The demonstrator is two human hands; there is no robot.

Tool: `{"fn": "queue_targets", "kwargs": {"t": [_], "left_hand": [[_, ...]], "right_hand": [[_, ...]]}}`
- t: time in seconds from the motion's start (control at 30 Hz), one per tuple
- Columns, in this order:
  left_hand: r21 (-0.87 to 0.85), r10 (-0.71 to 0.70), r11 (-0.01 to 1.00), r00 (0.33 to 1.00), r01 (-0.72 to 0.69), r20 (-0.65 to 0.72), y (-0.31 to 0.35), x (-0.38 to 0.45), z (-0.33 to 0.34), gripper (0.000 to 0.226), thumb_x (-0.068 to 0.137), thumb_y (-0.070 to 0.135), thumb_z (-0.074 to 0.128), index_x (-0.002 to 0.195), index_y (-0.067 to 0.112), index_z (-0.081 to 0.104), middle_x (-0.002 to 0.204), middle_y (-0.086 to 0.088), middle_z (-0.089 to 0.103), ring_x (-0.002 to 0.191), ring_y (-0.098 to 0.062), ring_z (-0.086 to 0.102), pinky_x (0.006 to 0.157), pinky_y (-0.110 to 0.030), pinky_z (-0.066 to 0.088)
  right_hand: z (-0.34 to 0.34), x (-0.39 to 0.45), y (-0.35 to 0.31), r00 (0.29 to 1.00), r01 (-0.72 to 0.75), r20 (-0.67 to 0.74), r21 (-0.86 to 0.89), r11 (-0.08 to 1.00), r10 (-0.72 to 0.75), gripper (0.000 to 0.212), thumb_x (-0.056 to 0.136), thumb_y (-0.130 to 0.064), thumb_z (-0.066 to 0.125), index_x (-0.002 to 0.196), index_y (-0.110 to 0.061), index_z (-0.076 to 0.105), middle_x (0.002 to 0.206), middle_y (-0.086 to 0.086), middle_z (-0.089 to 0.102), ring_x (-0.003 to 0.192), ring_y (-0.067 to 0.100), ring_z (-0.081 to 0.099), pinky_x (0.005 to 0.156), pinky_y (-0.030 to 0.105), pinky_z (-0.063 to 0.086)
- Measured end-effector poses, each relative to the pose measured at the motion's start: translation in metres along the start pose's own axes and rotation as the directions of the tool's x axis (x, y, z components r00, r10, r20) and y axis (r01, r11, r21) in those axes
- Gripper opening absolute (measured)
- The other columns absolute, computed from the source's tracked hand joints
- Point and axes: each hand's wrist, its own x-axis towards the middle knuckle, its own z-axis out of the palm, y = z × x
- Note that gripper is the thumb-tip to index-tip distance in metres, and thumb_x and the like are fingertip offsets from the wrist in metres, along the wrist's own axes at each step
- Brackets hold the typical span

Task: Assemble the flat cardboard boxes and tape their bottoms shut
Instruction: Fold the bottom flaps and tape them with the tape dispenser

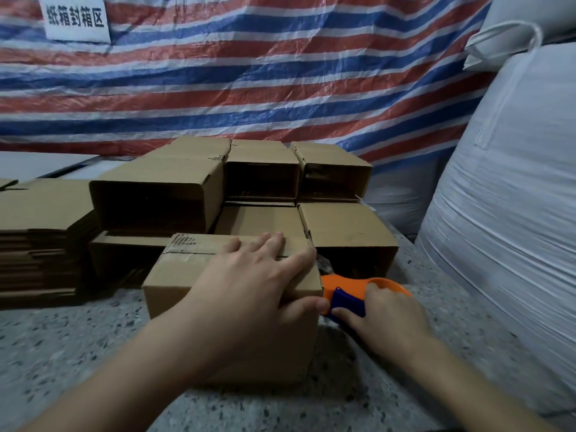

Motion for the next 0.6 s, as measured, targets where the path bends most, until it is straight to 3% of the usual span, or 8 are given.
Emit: {"fn": "queue_targets", "kwargs": {"t": [0.07,0.17,0.23,0.3,0.37,0.43,0.5,0.6], "left_hand": [[0.003,0.000,1.000,1.000,0.000,0.006,0.000,0.000,0.000,0.081,0.075,0.083,-0.001,0.146,0.045,-0.004,0.162,-0.006,0.018,0.149,-0.022,0.017,0.119,-0.044,0.016],[-0.009,0.003,1.000,1.000,-0.003,0.020,0.000,0.000,-0.001,0.080,0.076,0.083,0.003,0.148,0.047,0.000,0.162,-0.008,0.018,0.149,-0.023,0.016,0.119,-0.046,0.017],[-0.017,0.002,1.000,1.000,-0.001,0.028,0.000,0.000,-0.001,0.079,0.076,0.082,0.003,0.147,0.046,0.000,0.163,-0.008,0.017,0.150,-0.024,0.015,0.119,-0.047,0.015],[-0.019,0.002,1.000,1.000,-0.001,0.027,0.001,0.001,0.000,0.078,0.077,0.082,0.004,0.147,0.046,0.002,0.162,-0.009,0.018,0.149,-0.025,0.016,0.119,-0.048,0.015],[-0.014,0.006,1.000,1.000,-0.006,0.023,0.000,0.001,0.000,0.078,0.079,0.082,0.006,0.147,0.045,0.004,0.162,-0.010,0.020,0.149,-0.026,0.017,0.119,-0.049,0.018],[-0.010,0.012,1.000,1.000,-0.012,0.017,-0.001,0.001,0.000,0.078,0.080,0.082,0.007,0.148,0.044,0.005,0.161,-0.010,0.021,0.149,-0.026,0.019,0.118,-0.049,0.019],[-0.011,0.019,1.000,1.000,-0.019,0.009,-0.001,0.001,0.000,0.078,0.080,0.082,0.006,0.148,0.044,0.005,0.161,-0.010,0.021,0.148,-0.026,0.019,0.118,-0.049,0.019],[-0.003,0.015,1.000,1.000,-0.015,0.007,0.000,0.000,0.000,0.087,0.079,0.081,0.004,0.152,0.035,0.004,0.162,-0.009,0.019,0.149,-0.025,0.016,0.120,-0.049,0.019]], "right_hand": [[0.005,-0.004,-0.001,1.000,-0.021,-0.018,-0.002,1.000,0.021,0.062,0.082,-0.087,0.034,0.085,-0.026,0.041,0.079,-0.005,0.064,0.073,0.016,0.064,0.051,0.030,0.029],[-0.008,0.001,-0.003,0.997,-0.075,0.024,0.018,0.997,0.074,0.079,0.077,-0.089,0.003,0.082,-0.023,0.046,0.073,-0.003,0.056,0.070,0.020,0.057,0.067,0.036,0.038],[-0.032,0.009,-0.006,0.993,-0.114,-0.002,0.165,0.980,0.116,0.085,0.076,-0.084,-0.006,0.087,-0.022,0.050,0.078,-0.001,0.059,0.072,0.019,0.056,0.070,0.037,0.040],[-0.061,0.022,-0.011,0.984,-0.116,-0.051,0.550,0.827,0.172,0.073,0.088,-0.077,0.005,0.086,-0.024,0.055,0.082,0.001,0.062,0.073,0.013,0.057,0.064,0.033,0.041],[-0.088,0.038,-0.021,0.976,-0.066,-0.058,0.837,0.542,0.209,0.053,0.102,-0.063,0.021,0.088,-0.027,0.058,0.094,0.003,0.067,0.084,0.011,0.059,0.068,0.031,0.043],[-0.105,0.055,-0.037,0.979,-0.045,-0.030,0.933,0.358,0.203,0.040,0.103,-0.055,0.027,0.096,-0.031,0.058,0.103,-0.001,0.067,0.099,0.014,0.060,0.082,0.037,0.046],[-0.110,0.063,-0.058,0.984,-0.050,0.009,0.973,0.226,0.180,0.041,0.106,-0.052,0.027,0.106,-0.026,0.060,0.106,-0.001,0.066,0.105,0.016,0.059,0.086,0.038,0.045],[-0.092,0.057,-0.088,0.971,-0.172,0.140,0.973,0.155,0.193,0.053,0.108,-0.050,0.023,0.117,-0.014,0.061,0.109,0.005,0.065,0.104,0.020,0.060,0.082,0.036,0.048]]}}
